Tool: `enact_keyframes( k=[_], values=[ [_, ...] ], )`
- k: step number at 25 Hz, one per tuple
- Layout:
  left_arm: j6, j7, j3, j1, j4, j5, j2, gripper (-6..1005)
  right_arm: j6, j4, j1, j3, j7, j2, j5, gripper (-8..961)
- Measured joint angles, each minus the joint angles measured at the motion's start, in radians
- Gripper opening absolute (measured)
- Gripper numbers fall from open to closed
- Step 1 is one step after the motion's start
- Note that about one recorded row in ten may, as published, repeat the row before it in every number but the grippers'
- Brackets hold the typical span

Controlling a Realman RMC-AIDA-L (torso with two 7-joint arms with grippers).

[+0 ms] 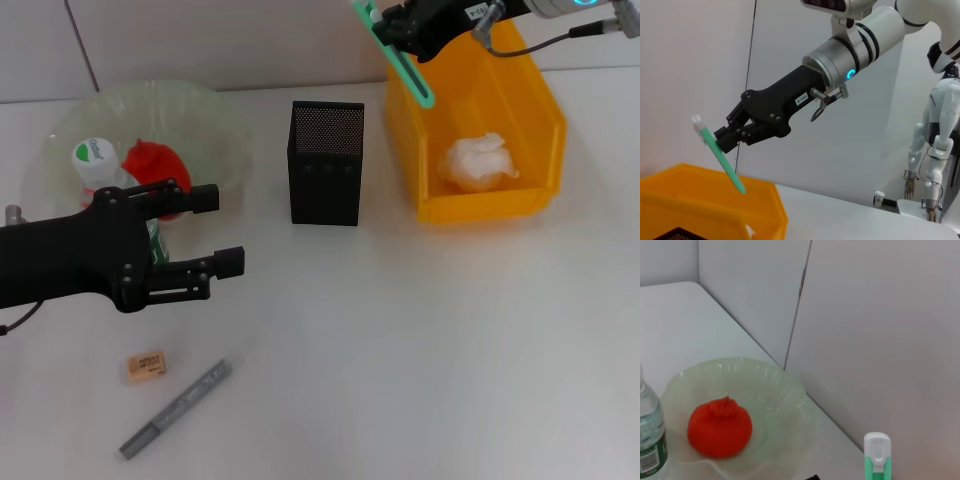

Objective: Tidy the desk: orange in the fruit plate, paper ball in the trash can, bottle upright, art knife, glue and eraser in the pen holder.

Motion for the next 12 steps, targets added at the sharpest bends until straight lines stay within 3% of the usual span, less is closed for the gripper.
enact_keyframes(
  k=[12],
  values=[
    [0.000,0.002,0.000,0.000,-0.002,0.000,0.000,799,0.059,0.046,0.012,0.004,-0.059,0.001,0.077,104]
  ],
)
